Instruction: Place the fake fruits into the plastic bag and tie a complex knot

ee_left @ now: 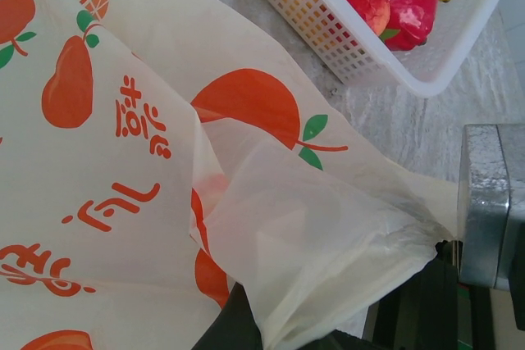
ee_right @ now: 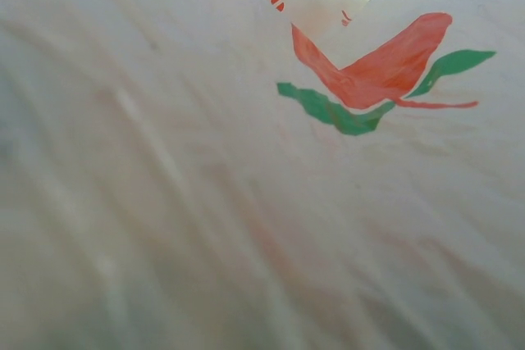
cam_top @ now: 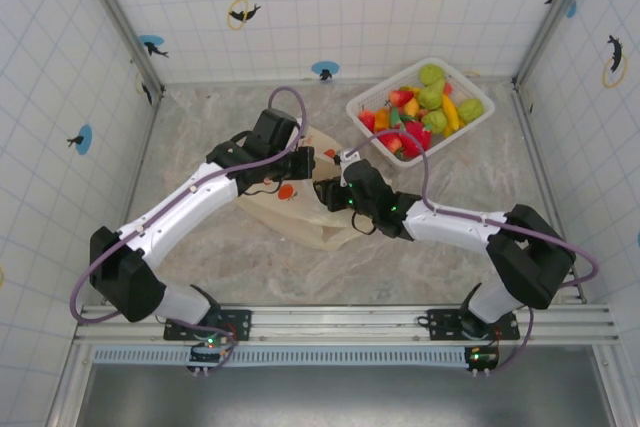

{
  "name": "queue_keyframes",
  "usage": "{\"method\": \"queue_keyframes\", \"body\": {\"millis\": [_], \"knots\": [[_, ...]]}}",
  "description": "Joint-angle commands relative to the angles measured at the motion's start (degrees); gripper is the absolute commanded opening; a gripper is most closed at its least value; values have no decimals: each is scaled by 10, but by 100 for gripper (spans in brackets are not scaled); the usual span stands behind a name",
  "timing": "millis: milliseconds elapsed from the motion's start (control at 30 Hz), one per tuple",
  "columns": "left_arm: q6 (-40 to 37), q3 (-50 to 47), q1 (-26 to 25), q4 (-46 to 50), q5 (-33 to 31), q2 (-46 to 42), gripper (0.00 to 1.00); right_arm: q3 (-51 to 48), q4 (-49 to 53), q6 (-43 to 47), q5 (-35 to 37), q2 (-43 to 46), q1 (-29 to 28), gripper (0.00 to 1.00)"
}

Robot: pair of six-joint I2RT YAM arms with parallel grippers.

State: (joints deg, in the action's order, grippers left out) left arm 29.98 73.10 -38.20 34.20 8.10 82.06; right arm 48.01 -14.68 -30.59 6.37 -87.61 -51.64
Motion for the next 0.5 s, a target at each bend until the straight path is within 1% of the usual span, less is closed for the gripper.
{"method": "queue_keyframes", "body": {"millis": [0, 67, 467], "knots": [[-1, -4, 3, -1, -4, -14, 0, 17, 2, 2, -3, 12, 2, 69], [-1, -4, 3, -1, -6, -14, 0, 16, 9, 5, -1, 18, 2, 70], [-8, -5, 11, 4, -8, -19, 0, 2, 67, 17, 2, 105, 3, 69]]}}
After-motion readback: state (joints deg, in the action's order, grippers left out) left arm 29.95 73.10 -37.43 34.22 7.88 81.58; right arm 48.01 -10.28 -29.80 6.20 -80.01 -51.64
